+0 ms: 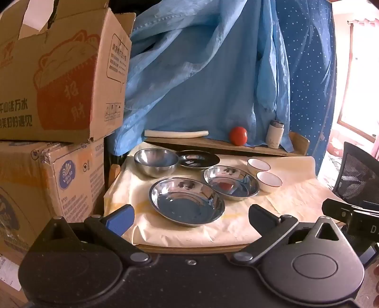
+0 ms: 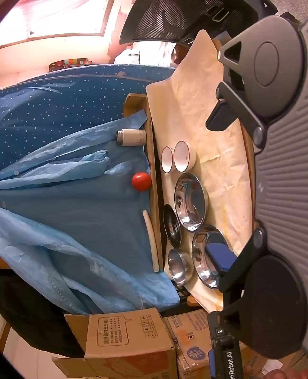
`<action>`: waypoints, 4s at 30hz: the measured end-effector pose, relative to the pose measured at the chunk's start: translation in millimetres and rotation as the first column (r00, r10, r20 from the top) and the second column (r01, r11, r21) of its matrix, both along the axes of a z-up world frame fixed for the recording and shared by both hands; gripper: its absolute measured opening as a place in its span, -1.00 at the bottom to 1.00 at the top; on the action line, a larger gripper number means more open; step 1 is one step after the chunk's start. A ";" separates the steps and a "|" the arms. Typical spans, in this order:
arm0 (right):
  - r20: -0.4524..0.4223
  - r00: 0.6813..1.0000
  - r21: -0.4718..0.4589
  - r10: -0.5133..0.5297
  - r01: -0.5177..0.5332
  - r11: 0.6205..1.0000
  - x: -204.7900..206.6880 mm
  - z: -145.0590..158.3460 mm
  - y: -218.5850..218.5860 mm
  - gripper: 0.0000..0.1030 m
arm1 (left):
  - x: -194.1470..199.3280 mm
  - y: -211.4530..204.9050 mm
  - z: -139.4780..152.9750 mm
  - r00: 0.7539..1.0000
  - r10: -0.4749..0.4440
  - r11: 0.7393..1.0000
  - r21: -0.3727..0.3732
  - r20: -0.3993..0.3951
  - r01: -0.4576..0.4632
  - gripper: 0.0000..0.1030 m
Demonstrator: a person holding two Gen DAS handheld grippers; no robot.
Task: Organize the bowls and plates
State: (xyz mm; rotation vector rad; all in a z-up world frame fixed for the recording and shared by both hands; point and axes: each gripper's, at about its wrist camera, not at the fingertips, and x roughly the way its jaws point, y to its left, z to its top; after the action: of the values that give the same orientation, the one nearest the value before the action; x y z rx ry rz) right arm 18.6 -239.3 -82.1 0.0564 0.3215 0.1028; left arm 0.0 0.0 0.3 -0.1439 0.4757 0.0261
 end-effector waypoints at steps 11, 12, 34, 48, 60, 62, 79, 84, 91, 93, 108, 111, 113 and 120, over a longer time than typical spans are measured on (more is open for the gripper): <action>0.003 1.000 0.011 0.000 0.000 1.000 -1.9 -1.0 -2.8 1.00 | -0.4 -3.2 -3.0 1.000 -0.015 1.000 0.016 -0.002 0.015 0.98; 0.004 1.000 0.010 0.000 0.000 1.000 -2.2 -1.0 -2.7 1.00 | 0.5 -1.9 -1.8 1.000 -0.018 1.000 0.012 -0.005 0.018 0.98; -0.010 1.000 0.029 -0.002 0.002 1.000 -6.9 -3.6 -9.4 1.00 | -3.6 -9.2 -0.4 0.999 -0.039 0.999 0.018 -0.018 0.039 0.98; -0.013 1.000 0.032 0.001 0.000 0.999 -9.4 -4.2 -10.9 1.00 | -5.2 -12.5 -2.0 0.999 -0.042 0.999 0.019 -0.032 0.042 0.98; -0.010 1.000 0.031 -0.003 0.003 1.000 -9.8 -4.3 -11.0 1.00 | -6.6 -13.1 -3.6 0.999 -0.041 0.999 0.020 -0.033 0.042 0.98; -0.011 1.000 0.035 -0.004 0.004 0.999 -9.6 -4.6 -11.3 1.00 | -6.2 -12.9 -3.3 0.999 -0.041 0.999 0.019 -0.035 0.042 0.98; -0.011 1.000 0.036 -0.003 0.003 0.999 -9.3 -5.7 -12.6 1.00 | -5.4 -11.8 -5.3 0.999 -0.039 0.999 0.014 -0.037 0.040 0.98; -0.013 1.000 0.036 -0.001 0.002 0.999 -9.3 -5.6 -12.7 1.00 | -5.7 -12.3 -5.9 0.999 -0.039 0.999 0.011 -0.037 0.039 0.98; -0.008 1.000 0.027 -0.003 0.003 1.000 -9.8 -6.6 -12.5 1.00 | -6.1 -12.8 -6.4 0.999 -0.039 0.999 0.011 -0.037 0.040 0.98; -0.007 1.000 0.024 -0.001 0.001 1.000 -9.9 -7.0 -12.3 1.00 | -6.2 -13.1 -6.7 0.998 -0.040 0.999 0.011 -0.039 0.041 0.98; -0.015 1.000 0.023 0.010 -0.009 1.000 -6.2 -7.5 -12.9 1.00 | -0.7 -12.8 -9.4 0.998 -0.023 1.000 0.001 -0.064 0.023 0.98; -0.024 0.999 0.025 0.025 -0.024 0.999 -2.2 -8.7 -12.5 1.00 | 2.7 -8.7 -13.6 0.995 0.002 1.000 -0.011 -0.097 -0.003 0.98; -0.054 0.997 0.036 0.051 -0.049 0.998 3.5 -11.4 -11.9 1.00 | 5.1 -4.7 -16.5 0.993 0.017 0.999 -0.026 -0.120 -0.020 0.98; -0.131 0.983 0.091 0.131 -0.120 0.989 29.2 -18.2 -9.4 1.00 | 22.6 6.0 -21.6 0.983 0.075 0.996 -0.042 -0.165 -0.083 0.98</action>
State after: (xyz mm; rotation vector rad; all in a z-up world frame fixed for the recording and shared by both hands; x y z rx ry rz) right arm 47.7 -248.7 -100.4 0.1253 0.4584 0.2384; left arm 22.6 6.0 -21.3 -0.2092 0.6342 0.1047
